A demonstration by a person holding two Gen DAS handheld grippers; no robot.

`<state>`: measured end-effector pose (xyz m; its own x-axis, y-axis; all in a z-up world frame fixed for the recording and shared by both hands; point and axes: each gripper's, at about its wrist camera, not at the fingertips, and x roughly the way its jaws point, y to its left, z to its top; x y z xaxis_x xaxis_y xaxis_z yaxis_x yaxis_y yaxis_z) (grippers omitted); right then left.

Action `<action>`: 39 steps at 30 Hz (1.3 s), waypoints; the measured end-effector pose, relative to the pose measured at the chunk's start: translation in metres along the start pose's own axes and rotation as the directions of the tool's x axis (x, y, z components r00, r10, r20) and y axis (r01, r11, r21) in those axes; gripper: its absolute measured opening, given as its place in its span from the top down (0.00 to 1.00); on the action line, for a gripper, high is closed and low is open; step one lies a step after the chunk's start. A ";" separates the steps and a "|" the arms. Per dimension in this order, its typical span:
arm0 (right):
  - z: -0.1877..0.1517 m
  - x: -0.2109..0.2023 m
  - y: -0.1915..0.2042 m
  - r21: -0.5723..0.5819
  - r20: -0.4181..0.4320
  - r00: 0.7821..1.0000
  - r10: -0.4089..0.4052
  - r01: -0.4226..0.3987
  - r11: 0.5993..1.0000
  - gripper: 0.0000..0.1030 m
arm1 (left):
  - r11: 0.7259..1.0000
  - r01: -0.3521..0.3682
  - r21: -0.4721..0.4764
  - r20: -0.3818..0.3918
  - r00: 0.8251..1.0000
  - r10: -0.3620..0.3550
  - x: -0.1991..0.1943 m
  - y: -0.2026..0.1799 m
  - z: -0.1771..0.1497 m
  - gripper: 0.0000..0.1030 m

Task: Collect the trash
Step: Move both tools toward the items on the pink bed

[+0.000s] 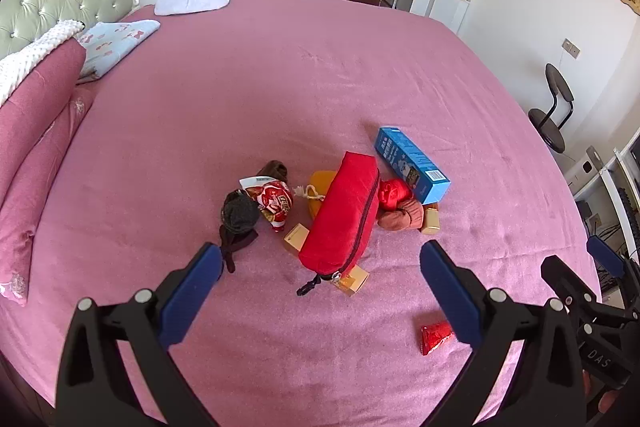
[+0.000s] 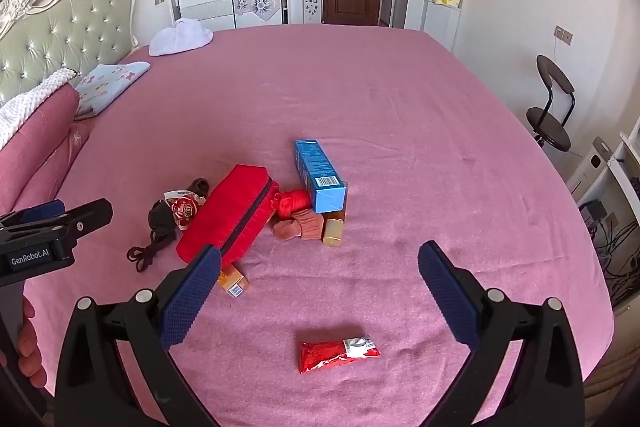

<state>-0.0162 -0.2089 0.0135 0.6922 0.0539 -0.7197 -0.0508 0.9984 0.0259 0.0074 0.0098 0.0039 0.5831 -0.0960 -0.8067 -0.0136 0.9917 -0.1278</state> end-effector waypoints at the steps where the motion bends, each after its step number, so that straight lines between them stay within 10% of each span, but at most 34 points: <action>1: 0.001 0.000 -0.001 0.004 -0.001 1.000 0.006 -0.006 1.000 0.08 | 1.000 -0.001 0.004 0.000 1.000 0.001 0.000 -0.001 0.000 0.04; 39: 0.003 0.007 -0.020 0.025 -0.025 0.998 0.056 -0.055 0.998 0.08 | 0.999 0.036 0.036 -0.046 0.998 -0.034 0.013 -0.026 0.001 0.04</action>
<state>-0.0082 -0.2280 0.0095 0.6700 0.1087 -0.7344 -0.0709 0.9941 0.0825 0.0160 -0.0176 -0.0025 0.5456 -0.1335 -0.8274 0.0367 0.9901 -0.1355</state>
